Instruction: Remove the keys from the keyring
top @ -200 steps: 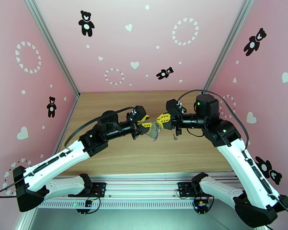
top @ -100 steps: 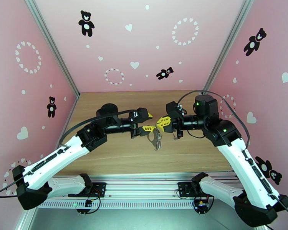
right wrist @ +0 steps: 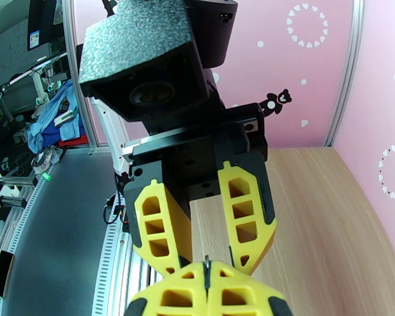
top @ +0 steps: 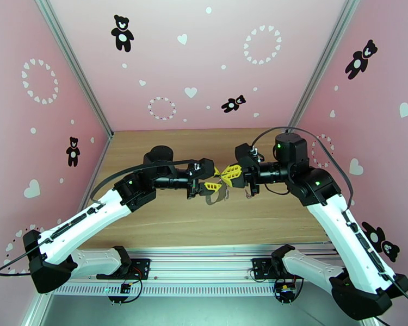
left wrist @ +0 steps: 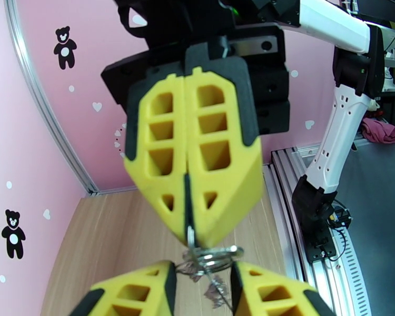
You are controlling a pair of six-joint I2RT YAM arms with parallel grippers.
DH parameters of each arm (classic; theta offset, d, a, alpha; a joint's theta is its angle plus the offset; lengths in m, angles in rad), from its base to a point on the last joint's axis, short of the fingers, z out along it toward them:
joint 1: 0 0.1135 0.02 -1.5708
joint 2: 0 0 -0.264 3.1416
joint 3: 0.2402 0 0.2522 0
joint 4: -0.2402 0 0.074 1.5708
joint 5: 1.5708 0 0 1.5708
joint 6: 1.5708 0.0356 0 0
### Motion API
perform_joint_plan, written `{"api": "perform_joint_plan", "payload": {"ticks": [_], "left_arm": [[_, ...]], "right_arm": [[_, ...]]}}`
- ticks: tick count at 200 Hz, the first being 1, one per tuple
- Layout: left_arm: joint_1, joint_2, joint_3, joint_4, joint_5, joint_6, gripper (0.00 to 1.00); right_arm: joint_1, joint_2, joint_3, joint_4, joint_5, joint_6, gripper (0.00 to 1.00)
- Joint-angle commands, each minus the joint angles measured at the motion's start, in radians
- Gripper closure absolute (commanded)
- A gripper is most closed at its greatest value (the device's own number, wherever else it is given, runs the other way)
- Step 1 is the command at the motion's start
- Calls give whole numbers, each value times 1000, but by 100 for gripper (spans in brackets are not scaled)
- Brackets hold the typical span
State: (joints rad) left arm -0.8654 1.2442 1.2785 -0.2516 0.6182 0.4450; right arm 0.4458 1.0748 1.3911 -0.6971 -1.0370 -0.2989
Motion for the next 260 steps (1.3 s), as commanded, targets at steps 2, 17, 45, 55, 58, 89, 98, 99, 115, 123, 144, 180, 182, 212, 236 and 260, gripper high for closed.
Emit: {"api": "perform_joint_plan", "payload": {"ticks": [2, 17, 45, 55, 58, 89, 98, 99, 115, 123, 144, 180, 182, 212, 236, 260], "left_arm": [[7, -9, 24, -11, 33, 12, 68], [7, -11, 21, -8, 41, 15, 68], [7, -3, 31, -9, 51, 15, 68], [8, 1, 34, -7, 48, 15, 68], [7, 3, 37, -6, 48, 15, 68], [8, 19, 50, -4, 48, 14, 69], [8, 21, 50, -3, 45, 17, 69], [8, 20, 50, -3, 45, 17, 69], [9, 22, 50, -1, 50, 21, 68], [11, 23, 48, 3, 51, 21, 67], [17, 35, 56, 1, 53, 21, 65], [19, 62, 80, -8, 82, 20, 64], [19, 61, 80, -9, 83, 21, 64], [20, 66, 82, -7, 96, 22, 67], [21, 55, 70, -2, 98, 17, 70], [20, 45, 62, 0, 106, 9, 74]], "right_arm": [[1, -3, 35, -13, -21, -10, 100], [-3, -5, 36, -14, -26, -10, 100], [-7, -6, 37, -17, -33, -9, 100], [-7, -6, 36, -18, -36, -9, 100], [-8, -6, 36, -18, -37, -8, 100], [-15, -3, 36, -20, -46, -8, 100], [-19, -3, 37, -21, -54, -7, 100], [-19, -3, 36, -21, -55, -8, 100], [-27, -2, 37, -22, -70, -5, 100], [-30, 0, 37, -25, -75, -3, 100], [-34, 0, 37, -38, -87, -8, 100], [-39, 7, 36, -54, -104, -14, 100], [-39, 8, 35, -54, -104, -14, 100], [-46, 8, 37, -57, -105, -15, 100], [-57, 4, 36, -58, -103, -16, 100], [-60, 5, 36, -55, -103, -13, 100]]}}
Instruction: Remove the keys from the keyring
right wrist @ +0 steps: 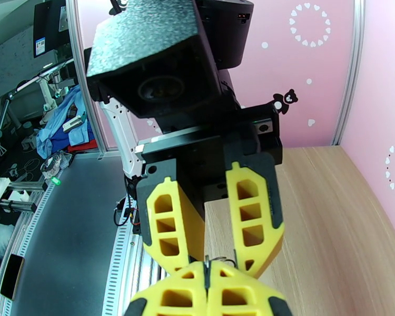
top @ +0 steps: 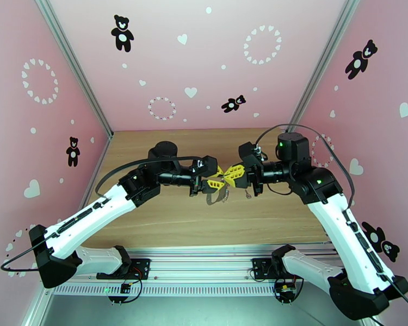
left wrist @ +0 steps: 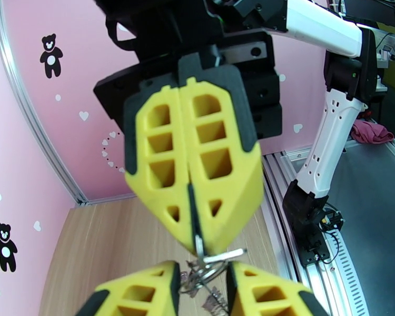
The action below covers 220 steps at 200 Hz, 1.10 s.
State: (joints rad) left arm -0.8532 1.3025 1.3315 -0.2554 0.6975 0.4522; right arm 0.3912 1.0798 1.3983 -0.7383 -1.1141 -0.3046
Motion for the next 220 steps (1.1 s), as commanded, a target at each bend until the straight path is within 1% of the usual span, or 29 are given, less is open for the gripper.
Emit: {"api": "perform_joint_plan", "payload": {"ticks": [1, 12, 28, 51, 97, 109, 141, 185, 220], "left_arm": [[8, -14, 9, 5, 27, 2, 74], [10, -19, 2, 12, 23, 0, 75], [12, -23, -5, 21, 29, -7, 80], [14, -24, -5, 18, 35, -12, 82], [19, -40, -25, 16, 45, -16, 93], [20, -45, -28, 15, 45, -16, 100], [24, -63, -50, 47, 38, -41, 100], [37, -109, -109, 150, 36, -121, 100], [37, -114, -119, 203, 25, -191, 100]], "right_arm": [[-6, -1, 28, -13, -27, -7, 100], [-6, -1, 28, -12, -27, -6, 100], [-6, -1, 28, -9, -29, -4, 100], [-6, -1, 28, -6, -34, -1, 100], [-7, 1, 26, -4, -32, -1, 100], [-8, 2, 24, -3, -31, 0, 100], [-15, -6, 13, 11, -22, 12, 100], [-31, -34, -15, 41, -12, 33, 100], [-32, -41, -34, 33, -1, 20, 100]]}}
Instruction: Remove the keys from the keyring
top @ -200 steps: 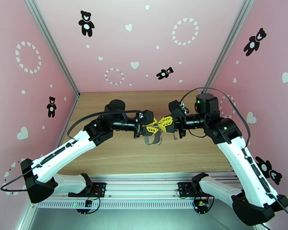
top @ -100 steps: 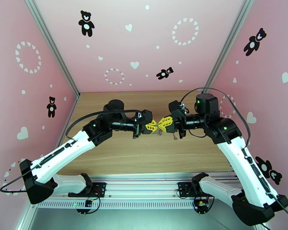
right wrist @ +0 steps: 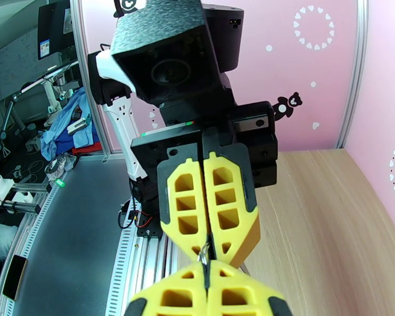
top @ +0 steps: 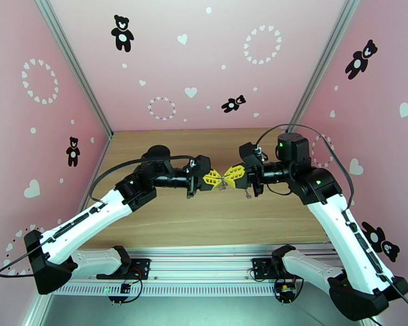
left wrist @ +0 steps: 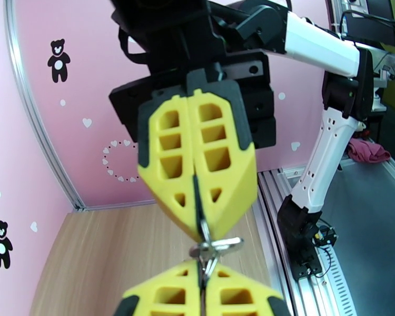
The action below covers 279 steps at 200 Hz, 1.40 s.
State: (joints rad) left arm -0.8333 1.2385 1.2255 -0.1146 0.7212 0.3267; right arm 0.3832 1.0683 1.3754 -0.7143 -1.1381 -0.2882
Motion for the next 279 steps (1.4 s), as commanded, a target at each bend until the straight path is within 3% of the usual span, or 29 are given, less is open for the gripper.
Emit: {"api": "perform_joint_plan", "payload": {"ticks": [1, 169, 212, 238, 279], "left_arm": [[17, -50, -14, 64, 1, -67, 100], [4, -36, -56, 369, -72, -399, 100], [-7, -26, -51, 312, -122, -374, 100], [-7, -48, -46, 205, -125, -284, 79], [-3, -56, 26, -50, -88, -91, 73]], "right_arm": [[-24, -30, -12, 8, 24, 3, 100], [-17, -25, -52, -21, 88, -52, 100], [-10, -12, -9, -7, 105, -44, 100], [-10, -5, 15, -14, 102, -43, 100], [-7, 24, 63, -82, 62, -76, 100]]}}
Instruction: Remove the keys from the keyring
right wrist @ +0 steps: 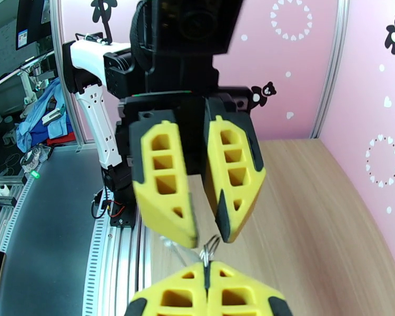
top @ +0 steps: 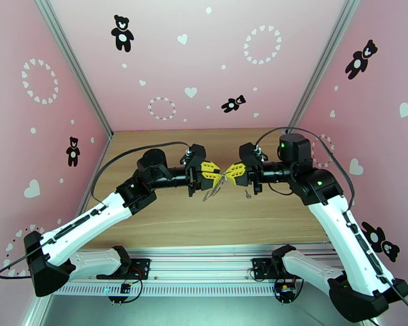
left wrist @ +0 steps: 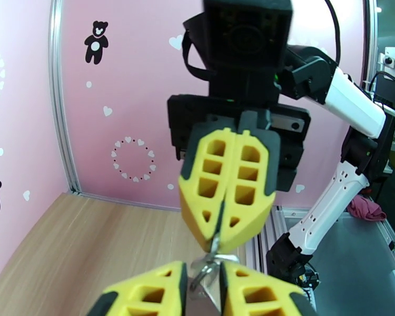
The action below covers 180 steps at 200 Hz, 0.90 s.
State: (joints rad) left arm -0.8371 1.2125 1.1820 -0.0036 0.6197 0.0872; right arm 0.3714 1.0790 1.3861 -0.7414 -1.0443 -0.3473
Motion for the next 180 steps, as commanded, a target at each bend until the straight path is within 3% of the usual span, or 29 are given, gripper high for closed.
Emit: {"api": "perform_joint_plan", "payload": {"ticks": [1, 48, 180], "left_arm": [[1, -29, 73, -166, 15, 150, 72], [3, 47, 190, -368, 89, 270, 71], [18, 88, 181, -288, 84, 261, 73]], "right_arm": [[5, 14, 53, -57, -34, -17, 100], [5, 32, 83, -99, -62, -35, 100], [5, 47, 87, -105, -87, -42, 100]]}}
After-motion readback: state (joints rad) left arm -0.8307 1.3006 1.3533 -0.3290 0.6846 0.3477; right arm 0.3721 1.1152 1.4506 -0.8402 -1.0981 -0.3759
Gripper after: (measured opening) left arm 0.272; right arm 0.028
